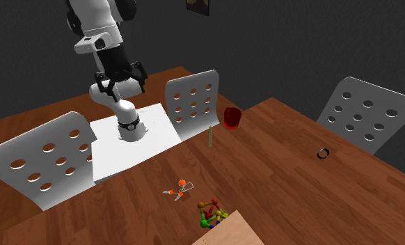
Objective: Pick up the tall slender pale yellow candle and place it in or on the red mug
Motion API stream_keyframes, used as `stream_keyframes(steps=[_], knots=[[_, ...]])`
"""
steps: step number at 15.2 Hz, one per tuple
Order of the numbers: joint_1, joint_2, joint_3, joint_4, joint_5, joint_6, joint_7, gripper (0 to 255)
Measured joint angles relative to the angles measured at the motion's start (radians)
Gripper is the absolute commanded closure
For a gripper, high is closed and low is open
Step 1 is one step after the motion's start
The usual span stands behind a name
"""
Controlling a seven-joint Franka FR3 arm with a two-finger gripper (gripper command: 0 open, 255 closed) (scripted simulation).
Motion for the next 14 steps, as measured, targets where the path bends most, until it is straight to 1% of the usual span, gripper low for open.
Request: stream_keyframes(steps=[1, 4, 6, 9, 14], knots=[[0.000, 0.000, 0.000, 0.000, 0.000, 0.000, 0.000, 0], [0.003, 0.016, 0.048, -0.026, 0.020, 0.029, 0.058, 0], [0.008, 0.021, 0.094, -0.059, 0.041, 0.055, 0.114, 0], [0.013, 0.053, 0.162, -0.075, 0.070, 0.084, 0.198, 0], [0.019, 0.150, 0.288, -0.077, 0.116, 0.157, 0.350, 0]])
